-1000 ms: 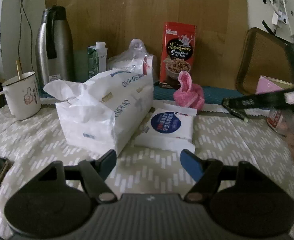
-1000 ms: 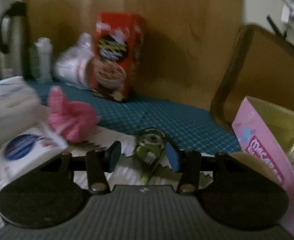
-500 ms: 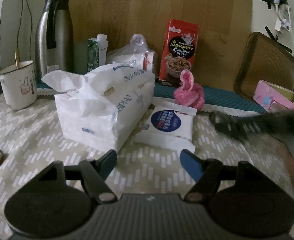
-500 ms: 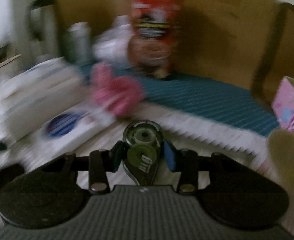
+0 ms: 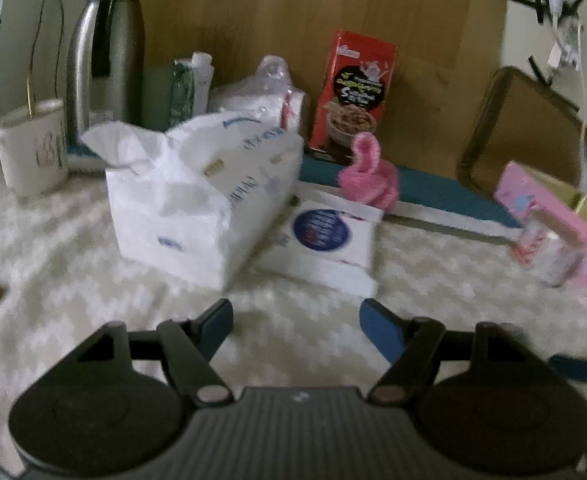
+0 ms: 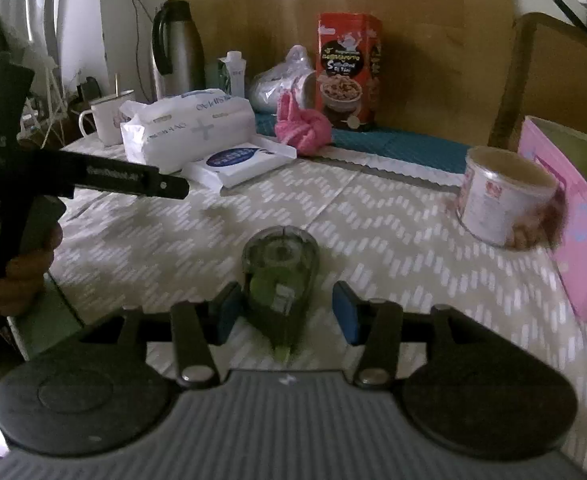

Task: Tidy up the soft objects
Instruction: 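Close the left tool on the tape roller while the right tool holds it out, then carry the tape roller into the pink tin and open the left tool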

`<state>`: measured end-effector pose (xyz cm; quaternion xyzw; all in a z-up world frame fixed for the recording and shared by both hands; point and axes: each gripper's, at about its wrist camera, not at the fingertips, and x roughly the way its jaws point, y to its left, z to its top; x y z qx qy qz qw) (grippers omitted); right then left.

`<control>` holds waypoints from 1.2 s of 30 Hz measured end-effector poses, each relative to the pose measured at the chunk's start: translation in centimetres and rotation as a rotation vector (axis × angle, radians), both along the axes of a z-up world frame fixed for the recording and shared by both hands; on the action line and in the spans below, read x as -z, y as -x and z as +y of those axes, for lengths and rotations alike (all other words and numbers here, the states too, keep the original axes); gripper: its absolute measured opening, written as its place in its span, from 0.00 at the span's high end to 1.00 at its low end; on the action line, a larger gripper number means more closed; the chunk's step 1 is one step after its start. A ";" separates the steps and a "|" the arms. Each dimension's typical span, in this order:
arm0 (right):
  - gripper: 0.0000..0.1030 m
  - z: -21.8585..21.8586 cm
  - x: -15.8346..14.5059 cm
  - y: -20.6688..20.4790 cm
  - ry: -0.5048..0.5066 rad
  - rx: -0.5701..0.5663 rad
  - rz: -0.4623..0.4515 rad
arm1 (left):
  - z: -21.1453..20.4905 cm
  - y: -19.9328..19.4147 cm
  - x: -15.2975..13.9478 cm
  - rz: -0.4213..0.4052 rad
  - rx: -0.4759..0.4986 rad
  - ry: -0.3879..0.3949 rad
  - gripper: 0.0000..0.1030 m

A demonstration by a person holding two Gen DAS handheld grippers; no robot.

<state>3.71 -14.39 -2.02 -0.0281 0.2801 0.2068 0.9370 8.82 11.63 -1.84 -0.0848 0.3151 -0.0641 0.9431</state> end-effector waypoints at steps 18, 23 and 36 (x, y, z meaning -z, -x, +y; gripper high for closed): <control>0.64 -3.7 1.3 0.8 -0.378 0.017 0.064 | -10.4 0.0 -0.5 0.250 0.327 0.190 0.63; 0.64 -5.4 -0.5 2.0 -0.347 0.083 -0.079 | -14.2 0.2 -3.4 0.159 0.410 0.144 0.69; 0.64 -16.9 -4.2 -1.2 -0.218 0.427 -0.271 | -32.6 -6.8 -8.2 0.037 0.647 0.047 0.68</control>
